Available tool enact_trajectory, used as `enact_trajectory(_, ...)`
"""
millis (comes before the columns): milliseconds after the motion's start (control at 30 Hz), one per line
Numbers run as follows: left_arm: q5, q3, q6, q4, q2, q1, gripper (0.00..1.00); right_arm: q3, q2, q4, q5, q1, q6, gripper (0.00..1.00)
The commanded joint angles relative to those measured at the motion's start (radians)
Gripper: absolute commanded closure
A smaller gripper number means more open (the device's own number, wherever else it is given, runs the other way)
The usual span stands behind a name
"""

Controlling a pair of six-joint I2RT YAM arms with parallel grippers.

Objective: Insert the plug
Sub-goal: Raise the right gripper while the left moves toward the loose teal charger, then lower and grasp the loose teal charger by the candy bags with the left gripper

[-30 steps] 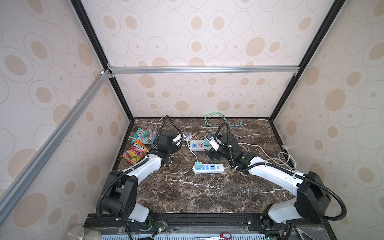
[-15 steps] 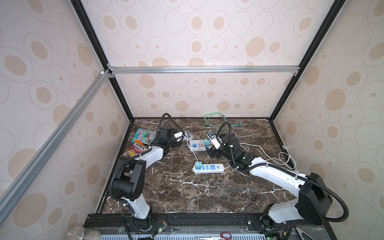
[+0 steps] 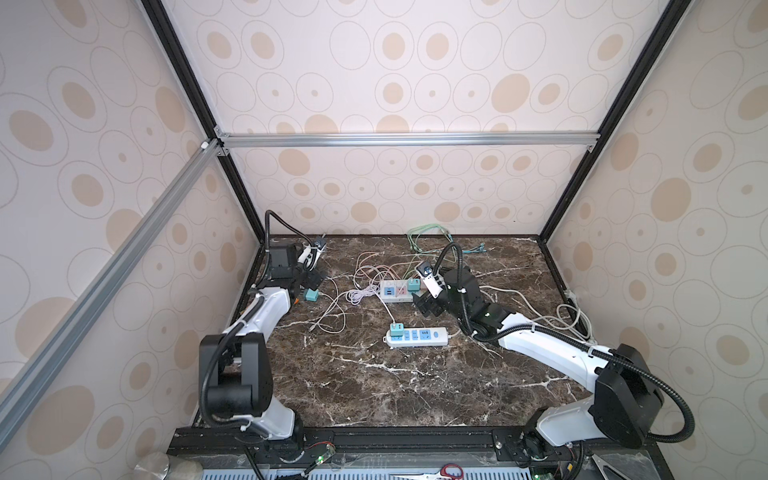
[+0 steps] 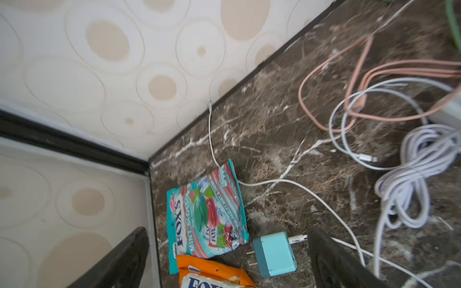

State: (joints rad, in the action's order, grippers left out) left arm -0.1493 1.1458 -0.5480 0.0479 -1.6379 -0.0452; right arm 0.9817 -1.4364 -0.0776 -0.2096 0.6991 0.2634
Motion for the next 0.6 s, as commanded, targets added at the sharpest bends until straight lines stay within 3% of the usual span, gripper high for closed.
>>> enact_trajectory(0,0.000,0.154,0.178,0.211,-0.119,-0.016,0.02,0.028,-0.024,-0.028,-0.006,-0.004,-0.038,0.00)
enact_trajectory(267,-0.088,0.337,0.388,0.324,-0.369,-0.016,0.15,0.089,-0.048,0.053,-0.082,-0.011,-0.165,0.00)
enact_trajectory(400,-0.101,0.370,0.432,0.325,-0.433,-0.017,0.16,0.124,-0.056,0.104,-0.110,-0.023,-0.229,0.00)
enact_trajectory(567,-0.099,0.422,0.454,0.320,-0.497,-0.017,0.20,0.112,-0.052,0.074,-0.104,-0.023,-0.210,0.00)
